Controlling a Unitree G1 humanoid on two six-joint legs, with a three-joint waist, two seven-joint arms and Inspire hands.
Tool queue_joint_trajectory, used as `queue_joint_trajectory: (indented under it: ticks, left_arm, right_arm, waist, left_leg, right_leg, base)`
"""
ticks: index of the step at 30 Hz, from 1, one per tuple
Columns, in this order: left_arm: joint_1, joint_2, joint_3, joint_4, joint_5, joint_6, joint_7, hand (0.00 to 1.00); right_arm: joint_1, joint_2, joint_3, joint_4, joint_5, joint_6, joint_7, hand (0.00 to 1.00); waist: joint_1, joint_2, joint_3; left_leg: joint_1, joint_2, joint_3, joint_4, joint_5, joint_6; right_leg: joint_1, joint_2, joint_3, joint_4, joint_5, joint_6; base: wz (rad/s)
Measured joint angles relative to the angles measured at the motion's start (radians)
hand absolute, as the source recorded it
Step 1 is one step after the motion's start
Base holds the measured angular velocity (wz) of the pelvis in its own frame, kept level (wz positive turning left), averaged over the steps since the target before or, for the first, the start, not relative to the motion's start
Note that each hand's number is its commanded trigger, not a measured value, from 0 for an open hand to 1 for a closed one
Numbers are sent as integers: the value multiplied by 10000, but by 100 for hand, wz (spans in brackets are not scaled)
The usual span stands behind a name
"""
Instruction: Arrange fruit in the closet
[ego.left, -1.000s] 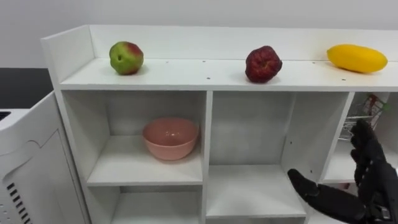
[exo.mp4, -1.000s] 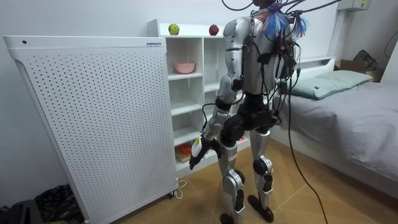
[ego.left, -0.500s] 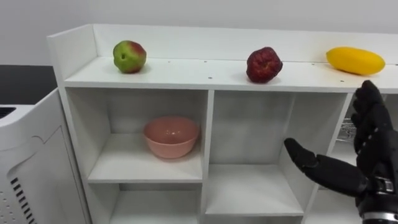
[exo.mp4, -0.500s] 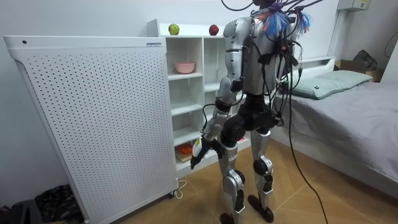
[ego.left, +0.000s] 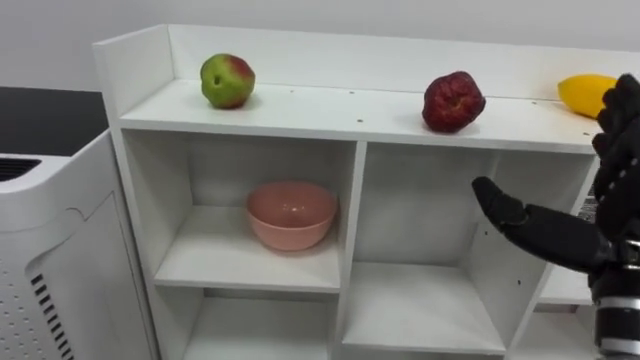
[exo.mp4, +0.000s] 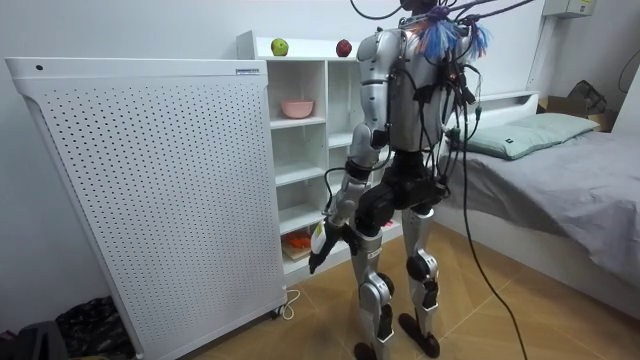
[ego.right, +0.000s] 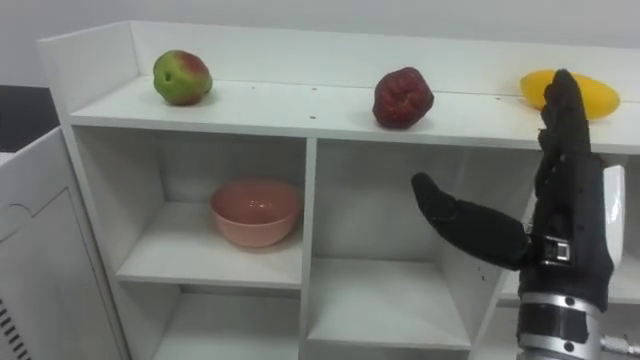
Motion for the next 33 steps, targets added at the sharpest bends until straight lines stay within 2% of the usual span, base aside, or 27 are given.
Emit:
queue_joint_trajectory:
  ticks: [4, 9, 13, 17, 21, 24, 28, 33]
  left_arm:
    - [40, 60, 3, -95, -4, 21, -157, 0]
    - [112, 83, 4, -419, 1, 149, -219, 0]
    - [130, 98, 171, -549, 4, 303, -262, 0]
    - [140, 98, 201, -640, 192, 390, -263, 0]
    - [163, 124, 202, -820, 418, 528, -260, 0]
    - [250, 125, 208, -926, 481, 633, -263, 0]
    - [281, 171, 377, -925, 475, 689, -406, 0]
    - [261, 208, 430, -926, 676, 693, -428, 0]
  right_arm:
    - [-639, -90, 3, 428, 32, -31, -19, 0]
    - [-717, -213, -5, 545, 47, 0, -23, 0]
    - [-1079, -454, -96, 1093, 296, 181, -3, 0]
    - [-1093, -652, -132, 1123, 555, 317, 75, 0]
    - [-1246, -681, -134, 1566, 1136, 492, 293, 0]
    - [-1639, -681, -131, 1855, 1448, 808, 341, 0]
    - [-2478, -904, -132, 2530, 1862, 807, 508, 0]
    - [-3189, -1099, -62, 3542, 1621, 808, 781, 0]
  waist:
    - [56, -48, 4]
    - [197, -107, 3]
    - [265, -168, -15]
    - [372, -188, -14]
    - [479, -277, 49]
    - [510, -296, 57]
    - [465, -334, 36]
    - [546, -449, -15]
  left_leg:
    - [0, -2, -50, 5, 0, 0]
    - [-42, -15, -231, 45, 7, -8]
    - [-158, -18, -320, 83, 34, -16]
    - [-160, -23, -371, 58, 67, -26]
    - [-176, -22, -462, 52, 82, -43]
    - [-204, -27, -473, 54, 89, -38]
    - [-207, -44, -581, 46, 90, -37]
    - [-131, -50, -615, 12, 92, -36]
  right_leg:
    - [11, -1, -40, 3, 1, 0]
    - [33, -17, -254, 8, 1, 0]
    - [19, -40, -565, 12, 3, -3]
    - [18, -45, -644, 16, 4, -5]
    - [46, -43, -769, 14, 4, -5]
    - [11, -54, -870, 20, 4, -5]
    - [45, -75, -1114, 18, 4, -6]
    - [112, -75, -1158, 13, 4, -5]
  base:
    - [2]
    - [8]
    - [7]
    - [6]
    - [5]
    - [0]
    - [7]
    - [2]
